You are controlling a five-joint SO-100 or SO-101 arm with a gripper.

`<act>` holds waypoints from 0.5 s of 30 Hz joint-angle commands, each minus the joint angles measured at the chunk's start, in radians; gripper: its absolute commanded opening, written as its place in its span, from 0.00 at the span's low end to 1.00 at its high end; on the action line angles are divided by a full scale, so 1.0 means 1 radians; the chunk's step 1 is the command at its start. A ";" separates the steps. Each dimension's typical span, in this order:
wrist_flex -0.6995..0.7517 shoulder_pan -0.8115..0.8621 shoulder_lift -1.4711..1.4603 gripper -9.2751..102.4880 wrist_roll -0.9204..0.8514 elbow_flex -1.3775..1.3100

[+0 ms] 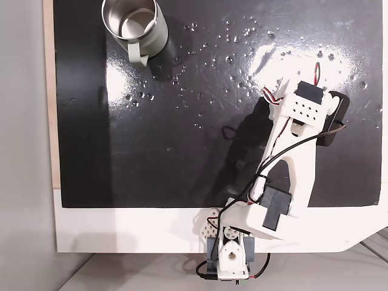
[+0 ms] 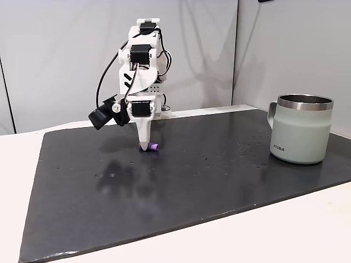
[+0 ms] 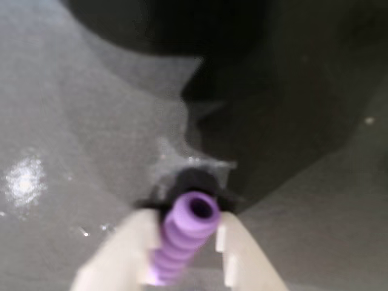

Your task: Grasp a pengrip and put it in the cup.

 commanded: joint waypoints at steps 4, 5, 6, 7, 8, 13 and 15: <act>-0.011 0.011 -0.002 0.08 0.005 -0.037; -0.008 0.012 0.005 0.08 0.005 -0.038; -0.003 0.014 0.017 0.08 0.005 -0.038; 0.003 0.014 0.038 0.08 0.006 -0.038; 0.011 0.014 0.066 0.08 0.008 -0.040; 0.130 -0.020 0.199 0.08 0.043 -0.140; 0.201 -0.043 0.229 0.08 0.063 -0.229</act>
